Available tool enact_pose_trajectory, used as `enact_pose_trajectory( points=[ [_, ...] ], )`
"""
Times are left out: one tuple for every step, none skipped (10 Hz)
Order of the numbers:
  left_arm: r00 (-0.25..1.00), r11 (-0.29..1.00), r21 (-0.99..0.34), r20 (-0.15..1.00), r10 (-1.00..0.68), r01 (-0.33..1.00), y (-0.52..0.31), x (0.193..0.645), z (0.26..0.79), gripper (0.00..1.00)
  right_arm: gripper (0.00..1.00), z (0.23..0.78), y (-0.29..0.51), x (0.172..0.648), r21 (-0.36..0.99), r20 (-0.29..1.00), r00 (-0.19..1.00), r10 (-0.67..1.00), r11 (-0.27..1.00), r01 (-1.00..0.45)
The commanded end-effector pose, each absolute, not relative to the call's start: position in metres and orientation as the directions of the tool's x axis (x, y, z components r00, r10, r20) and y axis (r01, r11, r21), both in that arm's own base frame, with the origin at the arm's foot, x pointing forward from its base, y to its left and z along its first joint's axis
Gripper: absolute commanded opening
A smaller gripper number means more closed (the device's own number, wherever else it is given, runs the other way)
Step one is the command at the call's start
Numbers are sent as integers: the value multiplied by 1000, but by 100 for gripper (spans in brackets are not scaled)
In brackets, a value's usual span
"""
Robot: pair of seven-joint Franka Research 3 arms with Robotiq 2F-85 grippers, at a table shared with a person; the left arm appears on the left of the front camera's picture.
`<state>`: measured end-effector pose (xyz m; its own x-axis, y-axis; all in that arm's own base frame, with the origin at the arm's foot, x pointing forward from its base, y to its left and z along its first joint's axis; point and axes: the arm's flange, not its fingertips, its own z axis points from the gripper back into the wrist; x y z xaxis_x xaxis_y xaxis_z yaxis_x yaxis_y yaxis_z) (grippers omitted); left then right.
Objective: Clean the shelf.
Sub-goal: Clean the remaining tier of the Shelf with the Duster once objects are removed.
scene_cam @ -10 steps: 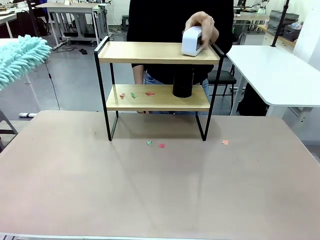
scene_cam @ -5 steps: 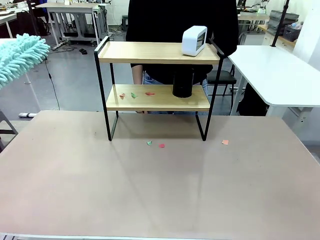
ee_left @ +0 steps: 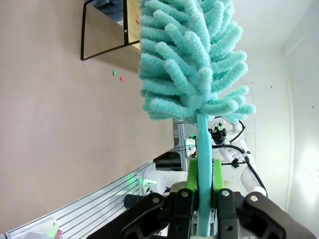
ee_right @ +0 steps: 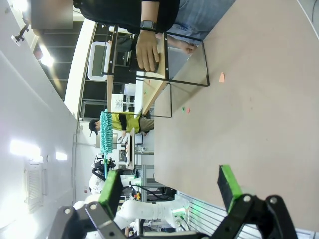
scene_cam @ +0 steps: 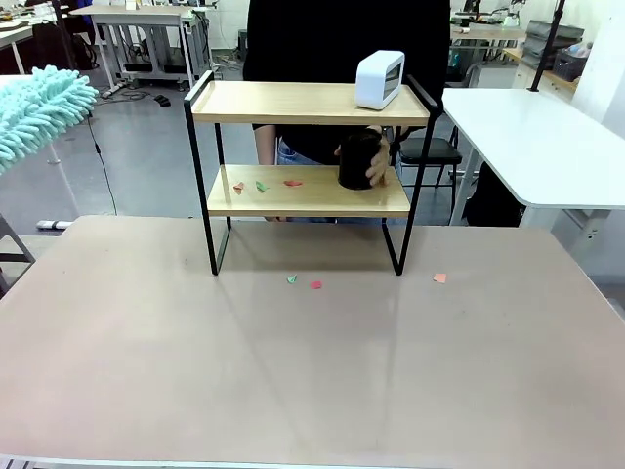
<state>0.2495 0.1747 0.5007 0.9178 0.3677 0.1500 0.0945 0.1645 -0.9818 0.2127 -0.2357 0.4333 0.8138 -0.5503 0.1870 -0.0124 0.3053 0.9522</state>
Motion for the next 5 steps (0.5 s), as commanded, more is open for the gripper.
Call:
enact_pose_trajectory(
  points=[
    [916, 148, -983, 158, 369, 110, 172, 248, 502, 13, 100, 435, -237, 214, 951, 217, 806, -551, 305, -48],
    [916, 148, -983, 158, 369, 110, 172, 248, 502, 13, 100, 435, -237, 214, 951, 217, 806, -551, 305, -48],
    [916, 148, -983, 158, 369, 110, 172, 248, 502, 13, 100, 435, -237, 214, 951, 217, 806, -551, 305, -48],
    [916, 148, -983, 158, 369, 110, 172, 248, 502, 13, 100, 435, -237, 214, 951, 217, 806, -551, 305, -48],
    [916, 148, -983, 158, 369, 110, 172, 248, 502, 13, 100, 435, -237, 214, 951, 217, 806, -551, 305, -48]
  ],
)
